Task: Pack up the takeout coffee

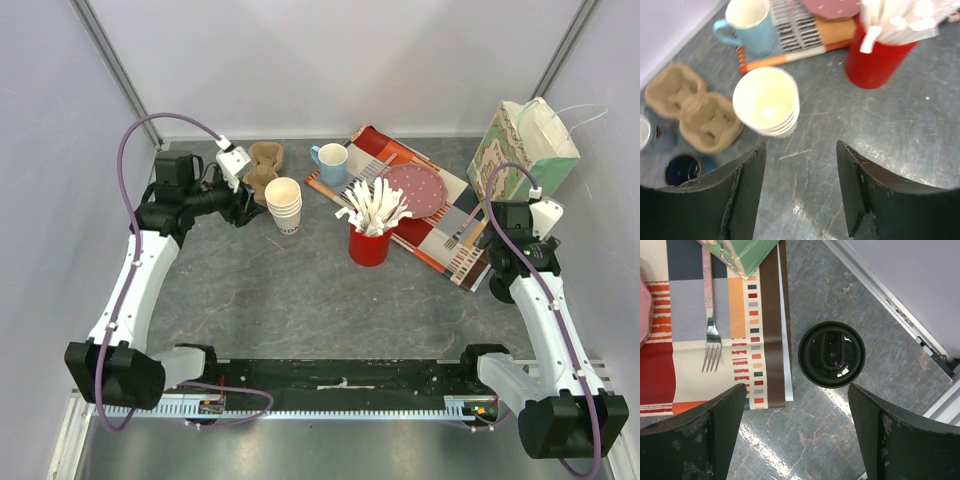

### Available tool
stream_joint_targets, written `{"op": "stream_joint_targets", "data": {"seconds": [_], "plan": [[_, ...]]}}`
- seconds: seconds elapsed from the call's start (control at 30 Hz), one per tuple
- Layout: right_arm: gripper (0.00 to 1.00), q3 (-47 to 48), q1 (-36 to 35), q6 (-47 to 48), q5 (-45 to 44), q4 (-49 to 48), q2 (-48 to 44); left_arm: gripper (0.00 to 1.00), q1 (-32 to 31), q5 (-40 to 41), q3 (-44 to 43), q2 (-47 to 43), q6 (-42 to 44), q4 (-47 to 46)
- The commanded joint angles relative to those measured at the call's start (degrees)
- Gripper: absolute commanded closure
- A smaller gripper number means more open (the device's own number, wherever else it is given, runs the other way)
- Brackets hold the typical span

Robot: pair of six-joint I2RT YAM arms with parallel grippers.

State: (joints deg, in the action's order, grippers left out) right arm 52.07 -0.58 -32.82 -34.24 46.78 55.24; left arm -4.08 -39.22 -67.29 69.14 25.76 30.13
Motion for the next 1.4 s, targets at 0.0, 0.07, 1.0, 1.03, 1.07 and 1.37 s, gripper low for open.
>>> {"op": "stream_joint_targets", "data": {"seconds": [0.0,0.07,1.0,1.03,1.07,1.37], "plan": [[0.09,0.7,0.1,2.6,3.3,-0.6,-1.8,0.34,-3.6,-5.5,-5.6,2.2,12.4,10.1],[0.09,1.3,0.0,4.6,4.7,-1.3,-2.0,0.34,-7.5,-2.9,-8.4,6.1,15.8,13.1],[0.07,1.9,0.0,11.6,11.0,-5.7,2.4,0.59,-18.3,19.5,-24.6,29.6,14.1,13.6],[0.07,1.9,0.1,11.6,11.0,-5.8,2.4,0.60,-18.4,19.6,-24.7,29.7,14.1,13.7],[0.07,1.7,0.1,11.5,11.0,-6.0,2.4,0.62,-18.4,19.4,-24.8,29.9,14.1,13.8],[0.06,1.1,0.0,12.0,10.2,-6.2,2.2,0.76,-18.4,19.2,-25.1,29.8,14.6,14.5]]}}
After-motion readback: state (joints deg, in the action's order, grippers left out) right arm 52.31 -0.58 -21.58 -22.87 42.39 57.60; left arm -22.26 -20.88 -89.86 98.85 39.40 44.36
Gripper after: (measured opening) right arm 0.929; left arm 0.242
